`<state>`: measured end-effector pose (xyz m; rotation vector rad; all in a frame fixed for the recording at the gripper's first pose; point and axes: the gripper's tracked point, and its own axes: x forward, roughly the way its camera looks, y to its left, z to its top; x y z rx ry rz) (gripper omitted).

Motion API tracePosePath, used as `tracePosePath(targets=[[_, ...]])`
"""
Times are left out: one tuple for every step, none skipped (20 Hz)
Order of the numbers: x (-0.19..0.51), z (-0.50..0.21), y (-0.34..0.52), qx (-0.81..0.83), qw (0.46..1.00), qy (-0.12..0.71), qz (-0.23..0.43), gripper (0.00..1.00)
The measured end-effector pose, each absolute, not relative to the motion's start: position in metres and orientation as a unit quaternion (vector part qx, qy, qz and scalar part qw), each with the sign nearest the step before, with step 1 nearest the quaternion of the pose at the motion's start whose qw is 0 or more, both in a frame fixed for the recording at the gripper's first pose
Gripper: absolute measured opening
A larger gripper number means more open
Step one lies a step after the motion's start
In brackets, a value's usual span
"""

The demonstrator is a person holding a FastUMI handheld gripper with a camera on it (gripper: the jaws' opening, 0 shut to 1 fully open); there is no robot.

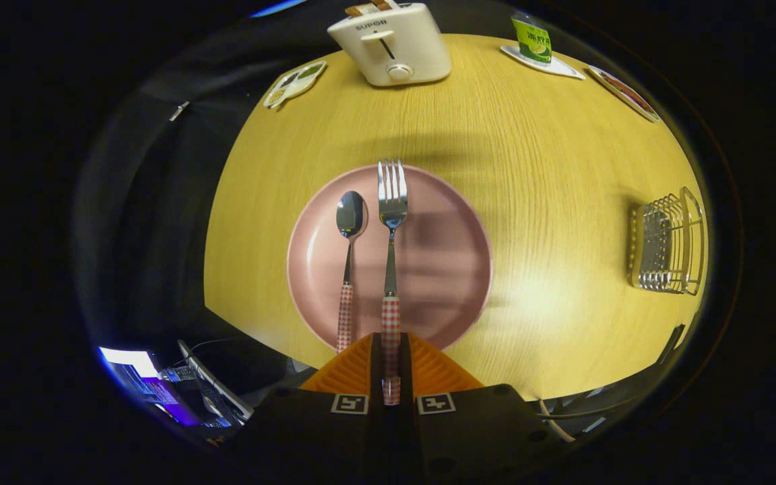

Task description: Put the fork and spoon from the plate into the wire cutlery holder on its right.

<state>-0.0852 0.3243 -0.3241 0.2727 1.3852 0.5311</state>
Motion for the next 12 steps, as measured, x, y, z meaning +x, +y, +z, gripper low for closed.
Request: tracePosePath(targets=[[-0.083,-0.314,0.313,0.122,0.733,0.622,0.247,0.12],[-0.082,-0.304,0.298,0.118,0.739,0.614,0.25,0.11],[-0.08,-0.296,0.283,0.111,0.743,0.609,0.253,0.11],[-0.079,-0.289,0.267,0.106,0.746,0.606,0.255,0.11],[-0.078,-0.283,0.251,0.098,0.747,0.606,0.257,0.11],[-0.079,-0.277,0.232,0.094,0.748,0.605,0.257,0.12],[-0.079,-0.272,0.214,0.09,0.747,0.607,0.256,0.12],[-0.079,-0.268,0.197,0.09,0.746,0.61,0.254,0.11],[-0.079,-0.264,0.18,0.093,0.744,0.613,0.25,0.11],[-0.08,-0.26,0.16,0.092,0.741,0.619,0.246,0.11],[-0.081,-0.259,0.14,0.088,0.738,0.625,0.24,0.11],[-0.081,-0.257,0.121,0.082,0.733,0.634,0.233,0.11]])
